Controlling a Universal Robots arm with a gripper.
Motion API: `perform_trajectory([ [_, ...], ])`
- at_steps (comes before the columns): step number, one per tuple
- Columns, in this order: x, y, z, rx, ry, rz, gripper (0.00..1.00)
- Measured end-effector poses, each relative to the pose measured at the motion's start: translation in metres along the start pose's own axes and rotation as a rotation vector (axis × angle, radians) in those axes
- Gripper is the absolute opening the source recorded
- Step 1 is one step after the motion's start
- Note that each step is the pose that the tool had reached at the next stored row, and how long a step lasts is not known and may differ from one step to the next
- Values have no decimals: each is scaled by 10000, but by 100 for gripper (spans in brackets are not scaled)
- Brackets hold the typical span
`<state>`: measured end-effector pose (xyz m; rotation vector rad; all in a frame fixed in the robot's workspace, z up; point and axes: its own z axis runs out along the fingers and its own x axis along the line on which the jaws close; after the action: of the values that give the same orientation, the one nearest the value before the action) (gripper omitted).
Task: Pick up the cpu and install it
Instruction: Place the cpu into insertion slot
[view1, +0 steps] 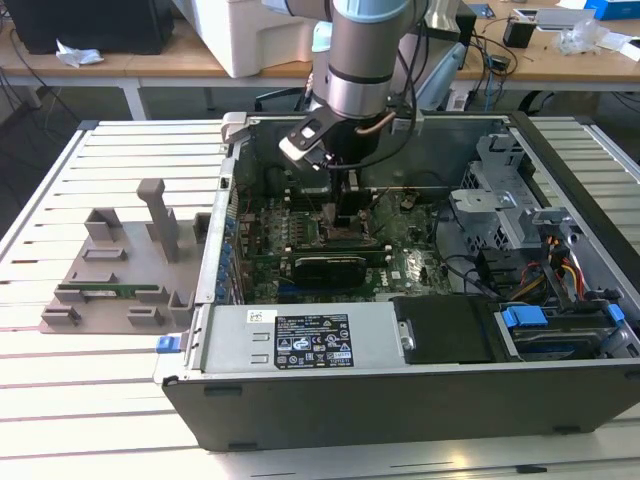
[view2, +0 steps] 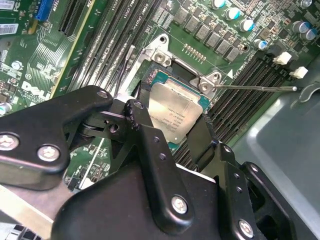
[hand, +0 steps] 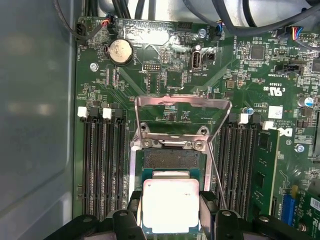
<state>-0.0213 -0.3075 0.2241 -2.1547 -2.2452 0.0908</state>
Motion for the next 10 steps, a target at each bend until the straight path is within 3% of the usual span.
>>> perform_trajectory([
  [10, 1, 5, 77, 1, -1, 0, 54],
])
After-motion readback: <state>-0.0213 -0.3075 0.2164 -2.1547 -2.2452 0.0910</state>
